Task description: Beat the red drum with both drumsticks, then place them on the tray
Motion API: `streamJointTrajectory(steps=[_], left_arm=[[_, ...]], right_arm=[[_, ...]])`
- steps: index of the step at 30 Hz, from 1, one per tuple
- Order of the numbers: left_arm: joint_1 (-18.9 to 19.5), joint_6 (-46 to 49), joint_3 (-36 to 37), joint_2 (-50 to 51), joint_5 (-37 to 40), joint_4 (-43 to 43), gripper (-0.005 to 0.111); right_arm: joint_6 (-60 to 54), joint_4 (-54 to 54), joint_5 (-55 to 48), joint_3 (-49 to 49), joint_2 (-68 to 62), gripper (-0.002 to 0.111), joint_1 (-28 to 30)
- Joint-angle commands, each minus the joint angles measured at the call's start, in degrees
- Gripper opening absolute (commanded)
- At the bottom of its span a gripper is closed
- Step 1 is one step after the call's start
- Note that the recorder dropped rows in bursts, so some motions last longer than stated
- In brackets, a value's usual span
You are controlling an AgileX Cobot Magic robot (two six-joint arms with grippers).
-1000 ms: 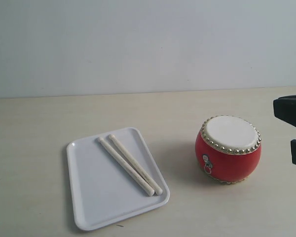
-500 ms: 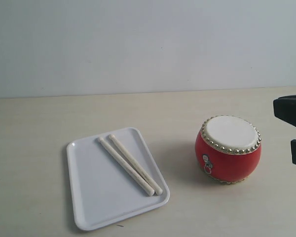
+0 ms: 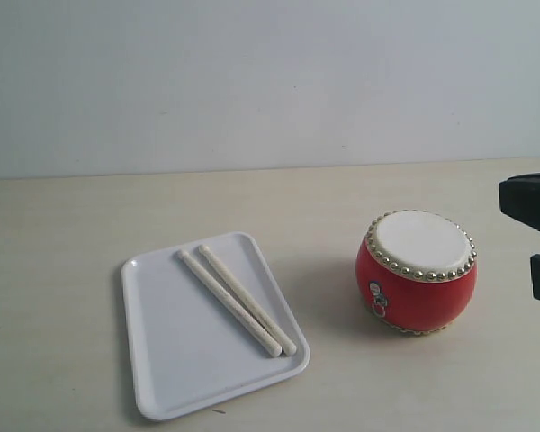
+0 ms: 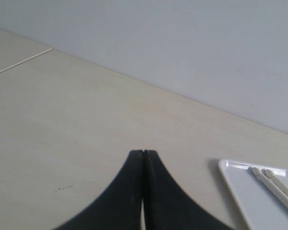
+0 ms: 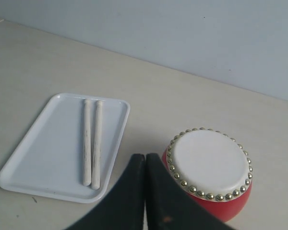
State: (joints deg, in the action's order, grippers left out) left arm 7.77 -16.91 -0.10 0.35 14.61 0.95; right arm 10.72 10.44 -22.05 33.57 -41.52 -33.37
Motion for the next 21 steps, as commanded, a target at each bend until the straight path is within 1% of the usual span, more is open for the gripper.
streamJointTrajectory(steps=[1, 3, 5, 6, 8, 10, 12, 14, 16, 19, 21], left_arm=[[0.1, 0.2, 0.1, -0.3, -0.8, -0.2, 0.000], [0.1, 0.2, 0.1, -0.3, -0.8, -0.2, 0.000], [0.1, 0.2, 0.1, -0.3, -0.8, -0.2, 0.000], [0.1, 0.2, 0.1, -0.3, -0.8, -0.2, 0.000], [0.1, 0.2, 0.1, -0.3, -0.8, -0.2, 0.000], [0.1, 0.4, 0.1, -0.3, -0.8, -0.2, 0.000], [0.1, 0.4, 0.1, -0.3, -0.8, -0.2, 0.000], [0.1, 0.4, 0.1, -0.3, -0.8, -0.2, 0.000], [0.1, 0.4, 0.1, -0.3, -0.8, -0.2, 0.000], [0.1, 0.4, 0.1, -0.3, -0.8, -0.2, 0.000], [0.1, 0.4, 0.1, -0.3, -0.8, -0.2, 0.000]], right_arm=[[0.0, -0.2, 0.7, -0.2, 1.2, 0.000, 0.2], [-0.1, -0.6, 0.9, -0.2, 2.4, 0.000, 2.3], [-0.1, -2.4, 1.3, -0.2, 3.9, 0.000, 7.3], [-0.1, -3.6, 2.1, -0.2, 4.7, 0.000, 11.0], [0.0, -5.9, 6.2, -1.3, 6.1, 0.000, 18.1], [0.0, -7.1, 13.3, -3.7, 7.6, 0.000, 25.0], [-0.1, -7.3, 18.7, -6.7, 9.6, 0.000, 29.4], [-2.4, -6.1, 20.5, -9.3, 13.1, 0.000, 30.8], [-5.2, -5.3, 20.4, -12.5, 18.5, 0.000, 30.8], [-4.7, -6.1, 19.4, -17.4, 25.3, 0.000, 30.7], [-2.7, -8.6, 16.7, -20.4, 29.0, 0.000, 30.7]])
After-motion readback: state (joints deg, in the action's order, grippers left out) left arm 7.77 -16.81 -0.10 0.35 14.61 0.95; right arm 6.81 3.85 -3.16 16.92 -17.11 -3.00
